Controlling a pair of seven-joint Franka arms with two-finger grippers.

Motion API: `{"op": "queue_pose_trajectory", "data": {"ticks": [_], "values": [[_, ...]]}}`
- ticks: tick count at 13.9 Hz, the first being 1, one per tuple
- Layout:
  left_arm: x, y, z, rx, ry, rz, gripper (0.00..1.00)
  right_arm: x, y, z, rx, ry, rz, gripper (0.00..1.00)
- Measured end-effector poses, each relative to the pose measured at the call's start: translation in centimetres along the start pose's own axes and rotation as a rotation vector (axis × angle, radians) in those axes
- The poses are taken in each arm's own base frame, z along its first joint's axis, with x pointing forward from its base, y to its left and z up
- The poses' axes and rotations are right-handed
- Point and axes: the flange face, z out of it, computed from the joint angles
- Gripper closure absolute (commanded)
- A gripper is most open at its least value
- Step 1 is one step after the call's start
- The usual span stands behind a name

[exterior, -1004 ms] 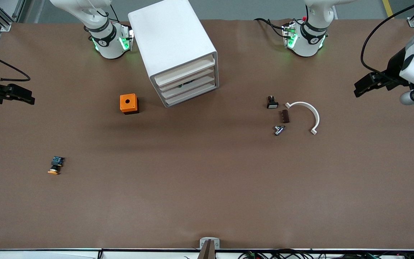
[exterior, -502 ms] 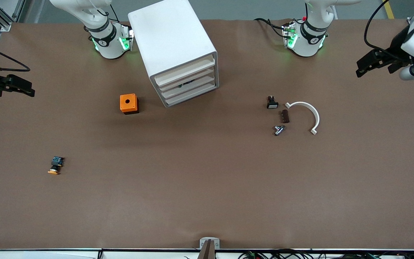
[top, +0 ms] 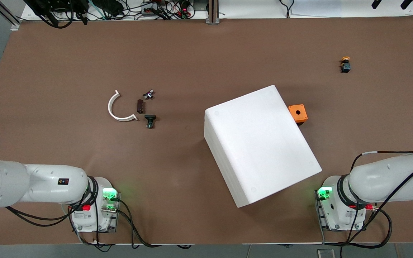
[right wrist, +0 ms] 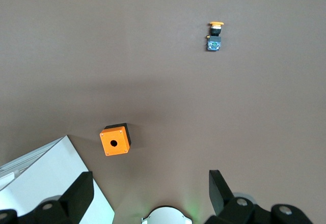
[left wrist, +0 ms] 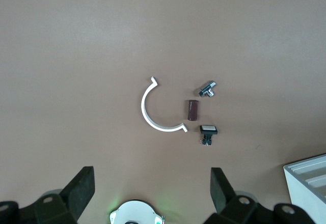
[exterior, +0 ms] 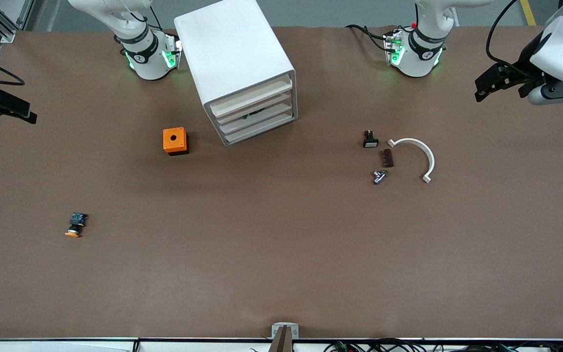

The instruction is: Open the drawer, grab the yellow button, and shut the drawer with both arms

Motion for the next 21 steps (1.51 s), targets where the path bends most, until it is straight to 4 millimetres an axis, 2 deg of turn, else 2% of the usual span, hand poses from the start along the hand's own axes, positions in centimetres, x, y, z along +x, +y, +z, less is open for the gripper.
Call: {"op": "queue_pose_trajectory", "data": {"ticks": [4,8,16,21], "values": [[0.0,0.0,0.0,0.0,0.0,0.0,0.0,-1.3,0.2,0.4,0.006,0.028,0.002,0.0],[0.1,0.0,-0.1,-0.003,0.011,0.0,0.0,-2.1,1.3,0.7,0.014,0.032,0.02,0.0],[0.6,0.2,0.1,-0.007,0.03,0.002,0.0,-3.7,1.3,0.2,0.009,0.131,0.014,0.0],[1.0,0.1,-0.2,-0.012,0.046,-0.001,0.0,-3.9,1.5,0.2,-0.005,0.136,0.015,0.0]]}}
